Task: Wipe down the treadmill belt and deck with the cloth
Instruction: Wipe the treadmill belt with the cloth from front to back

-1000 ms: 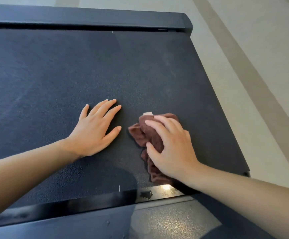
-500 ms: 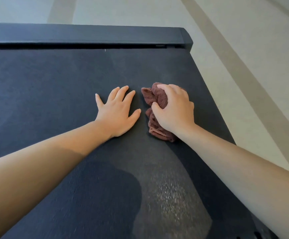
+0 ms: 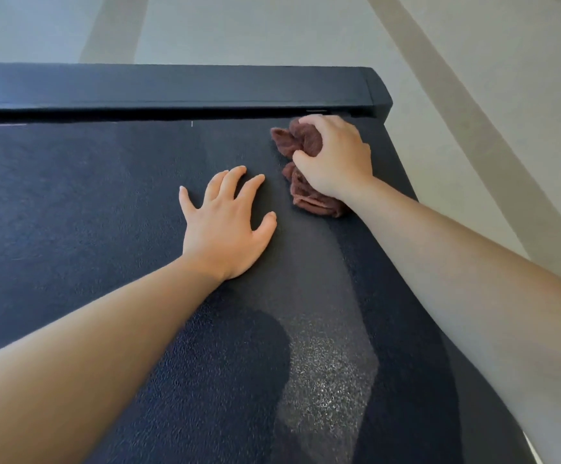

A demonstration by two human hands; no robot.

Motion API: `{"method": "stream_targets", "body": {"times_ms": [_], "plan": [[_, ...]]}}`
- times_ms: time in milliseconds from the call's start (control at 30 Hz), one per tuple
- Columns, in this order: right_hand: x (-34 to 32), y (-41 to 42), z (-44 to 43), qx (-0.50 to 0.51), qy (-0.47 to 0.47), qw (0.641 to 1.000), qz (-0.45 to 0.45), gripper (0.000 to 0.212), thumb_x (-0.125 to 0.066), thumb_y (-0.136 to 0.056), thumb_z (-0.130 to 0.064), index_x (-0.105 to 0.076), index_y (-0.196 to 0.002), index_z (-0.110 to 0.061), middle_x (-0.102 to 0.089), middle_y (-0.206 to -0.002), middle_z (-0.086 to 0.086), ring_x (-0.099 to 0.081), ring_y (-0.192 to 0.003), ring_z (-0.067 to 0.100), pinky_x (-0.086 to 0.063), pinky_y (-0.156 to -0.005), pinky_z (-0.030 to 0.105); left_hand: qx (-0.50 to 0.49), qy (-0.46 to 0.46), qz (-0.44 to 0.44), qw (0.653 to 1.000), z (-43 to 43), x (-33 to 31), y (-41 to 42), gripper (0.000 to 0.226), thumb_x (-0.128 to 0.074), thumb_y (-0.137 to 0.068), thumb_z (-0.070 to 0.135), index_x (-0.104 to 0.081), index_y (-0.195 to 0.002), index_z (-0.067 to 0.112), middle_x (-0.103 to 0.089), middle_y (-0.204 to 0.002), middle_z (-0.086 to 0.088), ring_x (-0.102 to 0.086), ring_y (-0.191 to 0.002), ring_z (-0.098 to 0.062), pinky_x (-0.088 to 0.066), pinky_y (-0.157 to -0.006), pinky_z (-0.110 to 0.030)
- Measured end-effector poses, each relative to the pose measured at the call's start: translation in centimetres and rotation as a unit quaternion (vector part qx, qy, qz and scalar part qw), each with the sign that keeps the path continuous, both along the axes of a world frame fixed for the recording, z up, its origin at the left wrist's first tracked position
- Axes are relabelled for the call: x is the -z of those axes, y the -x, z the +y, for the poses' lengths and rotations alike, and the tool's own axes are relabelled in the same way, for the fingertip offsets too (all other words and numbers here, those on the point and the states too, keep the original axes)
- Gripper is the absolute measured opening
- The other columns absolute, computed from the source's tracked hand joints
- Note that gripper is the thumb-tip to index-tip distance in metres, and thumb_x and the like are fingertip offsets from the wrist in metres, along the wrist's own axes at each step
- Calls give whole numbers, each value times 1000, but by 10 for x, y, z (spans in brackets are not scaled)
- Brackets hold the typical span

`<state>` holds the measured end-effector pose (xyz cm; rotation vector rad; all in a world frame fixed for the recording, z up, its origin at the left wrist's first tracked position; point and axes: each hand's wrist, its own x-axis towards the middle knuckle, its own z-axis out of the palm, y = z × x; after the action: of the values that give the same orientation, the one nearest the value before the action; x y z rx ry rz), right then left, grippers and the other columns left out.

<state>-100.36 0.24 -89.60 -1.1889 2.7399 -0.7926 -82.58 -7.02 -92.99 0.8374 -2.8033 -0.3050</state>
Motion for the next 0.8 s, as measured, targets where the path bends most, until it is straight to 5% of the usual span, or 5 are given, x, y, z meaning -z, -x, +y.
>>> {"method": "stream_targets", "body": {"times_ms": [500,800], "plan": [[0,-47,17,-50,23,998,-7,50,-59,-83,-38,-49,-132,-31,-46,-141,-7,-37,-131,20,-36,-103,43,38,-36,-14,999,-15,-10,-15,64,-38,-87,54,-27,-144,27,-24,-153,5,-16,-141,-16,-3,-110,-62],[3,-79,-66,-92,22,995,-19,47,-58,-81,-40,-51,-127,-35,-49,-136,-8,-38,-129,19,-32,-100,44,-72,-4,-3,997,-66,-2,-65,63,-33,-88,52,-28,-144,24,-25,-152,2,-16,-141,-19,-5,-112,-59]]}}
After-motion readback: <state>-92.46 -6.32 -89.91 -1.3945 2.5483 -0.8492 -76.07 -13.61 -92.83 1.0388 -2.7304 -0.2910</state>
